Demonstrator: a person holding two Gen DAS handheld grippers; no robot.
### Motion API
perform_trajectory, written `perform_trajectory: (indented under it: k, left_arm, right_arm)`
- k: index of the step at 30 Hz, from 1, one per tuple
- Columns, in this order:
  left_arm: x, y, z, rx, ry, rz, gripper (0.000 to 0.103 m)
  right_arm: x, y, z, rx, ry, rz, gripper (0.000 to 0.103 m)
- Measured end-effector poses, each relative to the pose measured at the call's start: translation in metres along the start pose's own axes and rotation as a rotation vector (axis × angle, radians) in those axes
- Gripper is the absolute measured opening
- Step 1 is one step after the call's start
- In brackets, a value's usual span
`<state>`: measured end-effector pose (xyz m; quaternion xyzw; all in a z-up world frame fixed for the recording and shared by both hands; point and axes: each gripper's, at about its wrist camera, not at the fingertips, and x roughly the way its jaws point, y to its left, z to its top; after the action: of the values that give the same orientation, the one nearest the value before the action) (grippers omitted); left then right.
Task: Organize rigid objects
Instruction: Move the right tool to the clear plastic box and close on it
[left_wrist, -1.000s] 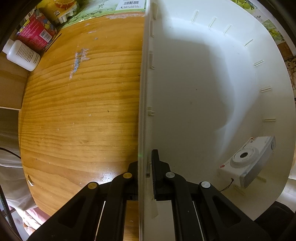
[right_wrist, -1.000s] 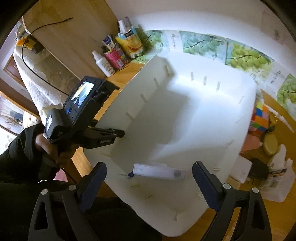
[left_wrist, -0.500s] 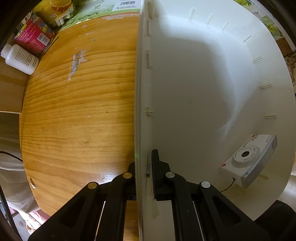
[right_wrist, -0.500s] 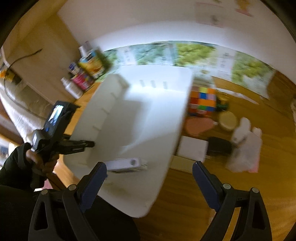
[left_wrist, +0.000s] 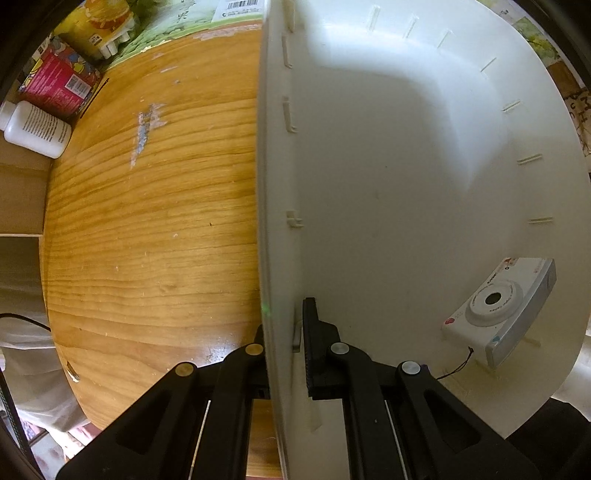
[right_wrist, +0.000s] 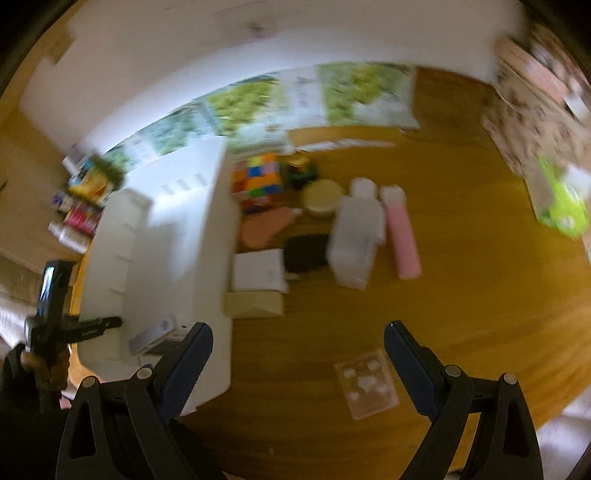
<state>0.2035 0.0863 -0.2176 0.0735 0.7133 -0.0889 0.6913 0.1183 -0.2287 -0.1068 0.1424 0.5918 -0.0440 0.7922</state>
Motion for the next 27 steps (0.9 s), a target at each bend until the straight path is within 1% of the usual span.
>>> perform_trajectory:
  k: [8, 13, 15, 17, 20, 27]
  left_arm:
    - [0.001, -0.003, 0.002, 0.027, 0.012, 0.004, 0.006]
    - [0.002, -0.006, 0.006, 0.032, 0.023, 0.003, 0.006]
    - [0.002, -0.006, 0.007, 0.038, 0.026, 0.002, 0.006]
    - [0.001, -0.005, 0.008, 0.042, 0.026, 0.004, 0.006]
    - [0.001, -0.006, 0.009, 0.046, 0.027, 0.004, 0.006]
    - [0.0, -0.006, 0.006, 0.046, 0.032, -0.001, 0.006]
  right_arm:
    - [0.019, -0.044, -0.014, 0.271, 0.08, -0.013, 0.095]
    - [0.03, -0.058, -0.021, 0.392, 0.116, -0.028, 0.095]
    - [0.037, -0.065, -0.024, 0.459, 0.137, -0.027, 0.095]
    - [0.043, -0.073, -0.027, 0.526, 0.152, -0.044, 0.095]
    - [0.052, -0.085, -0.034, 0.632, 0.166, -0.019, 0.095]
    - [0.068, -0.101, -0.045, 0.779, 0.204, -0.022, 0.095]
